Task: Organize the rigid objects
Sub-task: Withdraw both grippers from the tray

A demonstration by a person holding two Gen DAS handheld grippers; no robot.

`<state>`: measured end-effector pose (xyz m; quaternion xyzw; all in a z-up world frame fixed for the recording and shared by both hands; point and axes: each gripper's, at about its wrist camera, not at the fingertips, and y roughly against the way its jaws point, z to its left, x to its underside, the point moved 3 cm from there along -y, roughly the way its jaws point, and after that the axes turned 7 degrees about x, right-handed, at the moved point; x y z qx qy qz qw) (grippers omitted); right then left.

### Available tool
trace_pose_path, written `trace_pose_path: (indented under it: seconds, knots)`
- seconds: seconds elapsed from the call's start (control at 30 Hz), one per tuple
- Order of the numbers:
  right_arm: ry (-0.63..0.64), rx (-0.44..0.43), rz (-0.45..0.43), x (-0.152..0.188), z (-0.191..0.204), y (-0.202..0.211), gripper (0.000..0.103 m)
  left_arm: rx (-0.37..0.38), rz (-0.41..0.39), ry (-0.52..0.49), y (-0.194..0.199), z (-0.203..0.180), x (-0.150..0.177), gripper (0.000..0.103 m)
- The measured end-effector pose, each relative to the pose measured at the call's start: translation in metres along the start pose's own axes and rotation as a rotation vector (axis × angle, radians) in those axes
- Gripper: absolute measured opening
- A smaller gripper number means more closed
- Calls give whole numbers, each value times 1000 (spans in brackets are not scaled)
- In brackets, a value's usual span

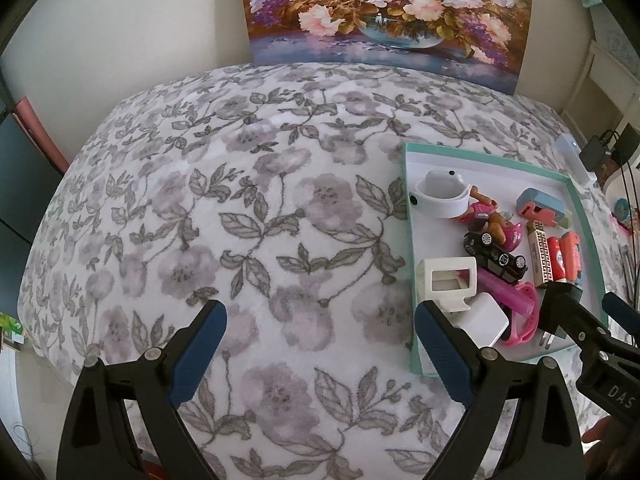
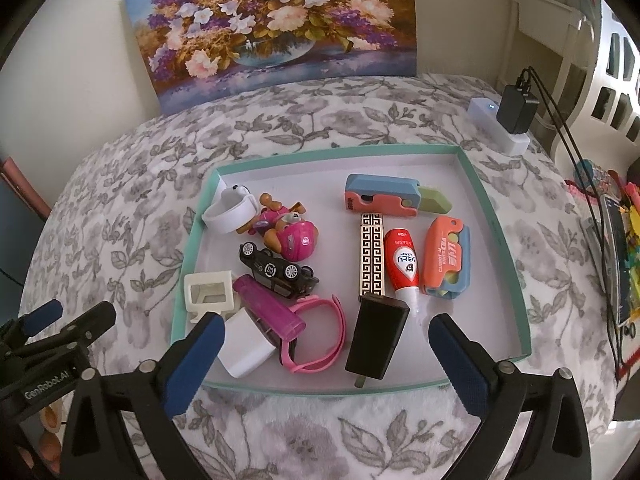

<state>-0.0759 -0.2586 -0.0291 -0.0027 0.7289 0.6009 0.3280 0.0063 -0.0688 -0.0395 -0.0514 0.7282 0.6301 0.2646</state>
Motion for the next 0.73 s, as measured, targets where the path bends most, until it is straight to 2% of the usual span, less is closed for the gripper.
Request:
trace_pose_path:
  seconds: [0.73]
  knots:
    - [14,4,6,1,-1,-3,103,-21,-12,-5,2,1,0,95]
